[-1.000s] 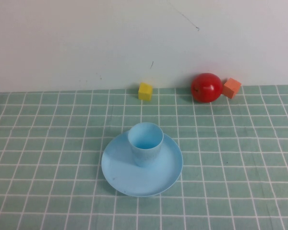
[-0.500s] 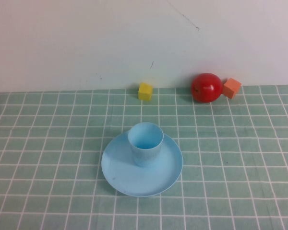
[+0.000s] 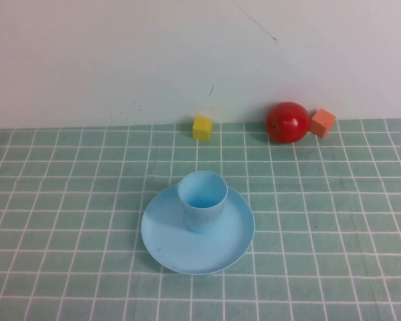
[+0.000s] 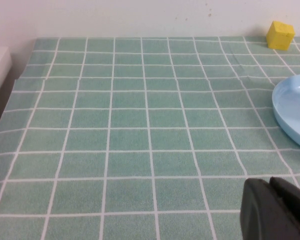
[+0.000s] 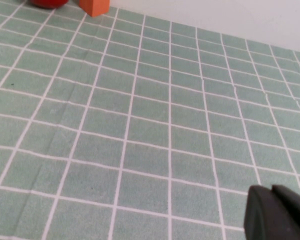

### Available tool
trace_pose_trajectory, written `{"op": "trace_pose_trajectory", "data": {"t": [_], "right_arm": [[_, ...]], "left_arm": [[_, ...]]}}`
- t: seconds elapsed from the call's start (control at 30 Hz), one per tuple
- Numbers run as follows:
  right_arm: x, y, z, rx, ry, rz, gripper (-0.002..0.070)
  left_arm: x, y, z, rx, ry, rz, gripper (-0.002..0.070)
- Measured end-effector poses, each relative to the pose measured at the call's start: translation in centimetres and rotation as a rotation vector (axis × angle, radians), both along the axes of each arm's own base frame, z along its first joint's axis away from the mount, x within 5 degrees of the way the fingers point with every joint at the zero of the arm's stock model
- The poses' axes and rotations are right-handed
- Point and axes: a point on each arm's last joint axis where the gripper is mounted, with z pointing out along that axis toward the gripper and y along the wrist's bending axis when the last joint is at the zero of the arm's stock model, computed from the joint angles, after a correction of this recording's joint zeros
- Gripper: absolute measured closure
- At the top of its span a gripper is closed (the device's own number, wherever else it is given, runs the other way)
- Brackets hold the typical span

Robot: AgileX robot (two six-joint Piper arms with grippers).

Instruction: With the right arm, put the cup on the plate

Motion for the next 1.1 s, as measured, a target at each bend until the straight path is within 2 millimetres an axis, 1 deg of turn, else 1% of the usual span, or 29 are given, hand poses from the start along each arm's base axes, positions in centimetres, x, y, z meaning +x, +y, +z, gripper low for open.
{"op": "trace_pose_trajectory", "data": {"t": [0.17,0.33,0.57,0.73,1.1], "right_arm": [[0.01,-0.08,0.04,0.0,-0.006,-0.015,0.0678],[0.01,-0.16,-0.01,0.08,-0.013,-0.063,0.0678],[0.03,-0.22,0.05,0.11,-0.022,-0.081,0.0679],[0.03,-0.24,0.05,0.162,-0.027,-0.102,0.0679],[0.03,-0.24,0.05,0.172,-0.028,-0.106,0.0679]], "left_arm": [[0.0,0.0,0.0,0.0,0.0,0.0,0.0678],[0.0,0.0,0.0,0.0,0.0,0.0,0.0678],[0.0,0.0,0.0,0.0,0.0,0.0,0.0678],[0.0,0.0,0.0,0.0,0.0,0.0,0.0678],[0.0,0.0,0.0,0.0,0.0,0.0,0.0678]]}}
